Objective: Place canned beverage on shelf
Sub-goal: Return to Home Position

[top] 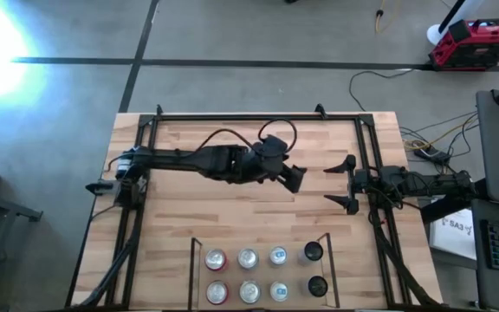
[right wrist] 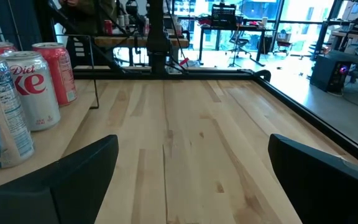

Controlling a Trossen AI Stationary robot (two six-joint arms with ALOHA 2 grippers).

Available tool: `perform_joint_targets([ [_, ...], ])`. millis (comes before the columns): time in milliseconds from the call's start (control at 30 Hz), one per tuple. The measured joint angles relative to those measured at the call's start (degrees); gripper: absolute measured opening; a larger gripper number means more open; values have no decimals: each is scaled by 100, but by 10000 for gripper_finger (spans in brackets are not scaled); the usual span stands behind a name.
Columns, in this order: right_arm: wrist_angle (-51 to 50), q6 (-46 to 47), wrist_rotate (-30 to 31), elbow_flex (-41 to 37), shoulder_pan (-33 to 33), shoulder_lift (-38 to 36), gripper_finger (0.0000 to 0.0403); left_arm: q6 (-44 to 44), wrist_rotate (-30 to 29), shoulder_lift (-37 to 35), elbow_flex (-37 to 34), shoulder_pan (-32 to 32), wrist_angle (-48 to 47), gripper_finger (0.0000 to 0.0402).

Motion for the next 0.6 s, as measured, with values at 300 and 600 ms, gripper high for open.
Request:
perform_joint_targets([
  [300,0,0,0,1,0,0,400,276,-118,-50,186,18,-78,343],
  [600,0,0,-1,-1,1,0,400,771,-256,-1083,-1212,4,409,343],
])
